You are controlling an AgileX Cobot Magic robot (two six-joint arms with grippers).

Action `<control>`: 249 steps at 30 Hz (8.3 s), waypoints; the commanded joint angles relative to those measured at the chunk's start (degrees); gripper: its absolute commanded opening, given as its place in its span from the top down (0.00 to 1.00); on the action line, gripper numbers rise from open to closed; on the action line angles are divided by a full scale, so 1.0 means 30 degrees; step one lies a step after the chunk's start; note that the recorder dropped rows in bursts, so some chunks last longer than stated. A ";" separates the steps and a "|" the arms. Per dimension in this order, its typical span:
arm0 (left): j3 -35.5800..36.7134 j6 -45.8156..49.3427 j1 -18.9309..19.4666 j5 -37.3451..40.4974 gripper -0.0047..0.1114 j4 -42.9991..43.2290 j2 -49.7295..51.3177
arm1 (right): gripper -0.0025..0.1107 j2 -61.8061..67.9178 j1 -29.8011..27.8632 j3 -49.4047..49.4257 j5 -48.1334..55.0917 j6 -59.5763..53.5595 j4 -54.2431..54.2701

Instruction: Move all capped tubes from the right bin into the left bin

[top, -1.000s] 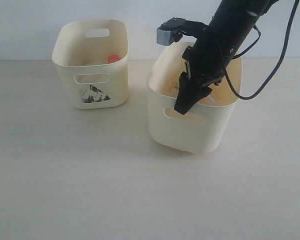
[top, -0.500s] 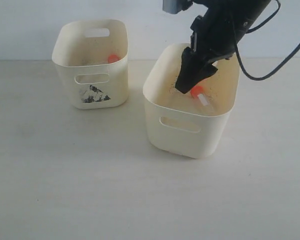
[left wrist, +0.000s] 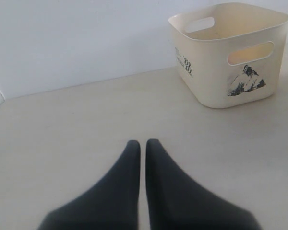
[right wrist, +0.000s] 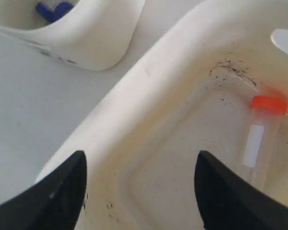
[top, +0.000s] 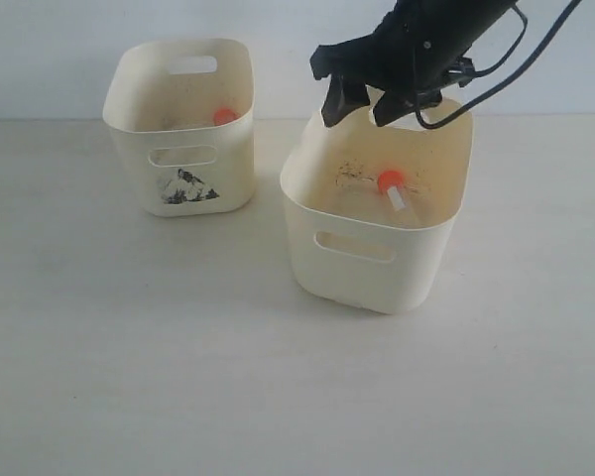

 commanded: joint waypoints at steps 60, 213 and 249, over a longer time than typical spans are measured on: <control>-0.0069 -0.0253 -0.0027 -0.0174 0.92 -0.0069 0.0009 | 0.43 0.7402 -0.0207 -0.3686 0.2065 1.2100 -1.0848; -0.0069 -0.0253 -0.0027 -0.0174 0.92 -0.0069 0.0009 | 0.98 -0.9404 1.5016 0.2499 0.7091 1.1593 -2.0356; -0.0069 -0.0253 -0.0027 -0.0174 0.92 -0.0069 0.0009 | 0.98 -3.4537 -0.6857 3.0727 -1.4926 1.6917 -1.5382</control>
